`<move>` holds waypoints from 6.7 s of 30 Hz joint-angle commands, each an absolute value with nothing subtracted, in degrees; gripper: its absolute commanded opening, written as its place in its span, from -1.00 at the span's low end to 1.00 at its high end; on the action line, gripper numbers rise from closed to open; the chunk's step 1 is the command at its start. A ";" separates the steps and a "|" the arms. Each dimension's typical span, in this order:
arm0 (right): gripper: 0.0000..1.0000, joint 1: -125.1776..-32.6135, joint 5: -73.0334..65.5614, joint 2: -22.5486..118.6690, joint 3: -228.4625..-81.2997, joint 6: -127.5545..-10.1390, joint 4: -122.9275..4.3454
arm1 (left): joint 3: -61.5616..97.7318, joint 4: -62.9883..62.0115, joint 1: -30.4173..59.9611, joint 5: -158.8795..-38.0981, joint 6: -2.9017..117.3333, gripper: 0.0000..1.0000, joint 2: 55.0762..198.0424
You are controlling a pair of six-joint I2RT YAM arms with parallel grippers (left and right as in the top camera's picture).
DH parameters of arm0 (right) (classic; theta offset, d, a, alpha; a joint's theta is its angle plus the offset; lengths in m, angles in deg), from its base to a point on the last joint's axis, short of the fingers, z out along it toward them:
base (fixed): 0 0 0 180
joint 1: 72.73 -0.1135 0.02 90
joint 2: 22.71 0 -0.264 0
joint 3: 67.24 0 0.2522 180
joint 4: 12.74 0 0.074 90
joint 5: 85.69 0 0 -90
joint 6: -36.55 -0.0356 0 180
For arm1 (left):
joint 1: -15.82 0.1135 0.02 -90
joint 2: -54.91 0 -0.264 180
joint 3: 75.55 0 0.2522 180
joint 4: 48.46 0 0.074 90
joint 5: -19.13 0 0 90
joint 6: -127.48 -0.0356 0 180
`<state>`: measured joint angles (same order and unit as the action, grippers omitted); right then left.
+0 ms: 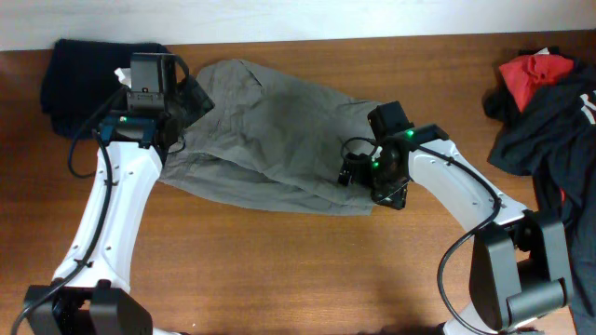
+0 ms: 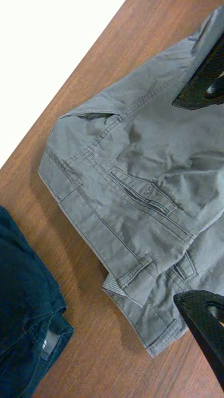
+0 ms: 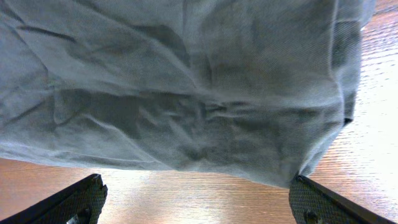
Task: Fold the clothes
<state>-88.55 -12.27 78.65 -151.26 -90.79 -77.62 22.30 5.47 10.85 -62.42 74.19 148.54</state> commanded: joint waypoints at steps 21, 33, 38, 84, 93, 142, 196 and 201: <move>0.97 -88.39 -12.21 79.02 -150.83 -87.91 -78.08 | 23.00 9.75 11.48 -74.71 85.90 0.84 164.75; 0.97 -88.39 -12.21 79.02 -150.80 -87.73 -78.10 | 23.00 6.17 11.59 -77.13 85.88 0.64 168.58; 0.97 -88.39 -12.21 79.02 -150.83 -87.73 -78.10 | 23.00 5.69 11.59 -77.11 85.84 0.36 168.60; 0.97 -88.39 -11.99 79.02 -151.15 -87.73 -79.65 | 24.93 34.97 11.44 -77.53 76.44 -0.99 157.52; 0.97 -88.39 -11.57 79.02 -150.83 -93.09 -82.56 | 24.95 34.08 11.44 -77.53 76.42 -0.99 157.52; -0.92 -82.27 -3.81 75.24 -178.48 -85.59 -93.75 | 45.69 34.45 8.84 -79.56 67.32 -0.99 145.56; -0.92 -87.19 -2.04 57.21 -191.20 -82.00 -105.53 | 54.74 33.95 -13.41 -53.22 68.57 -0.99 128.56; -0.92 -87.32 -2.02 54.82 -191.20 -82.46 -103.72 | 54.74 33.77 -15.53 -44.39 73.05 -0.99 128.01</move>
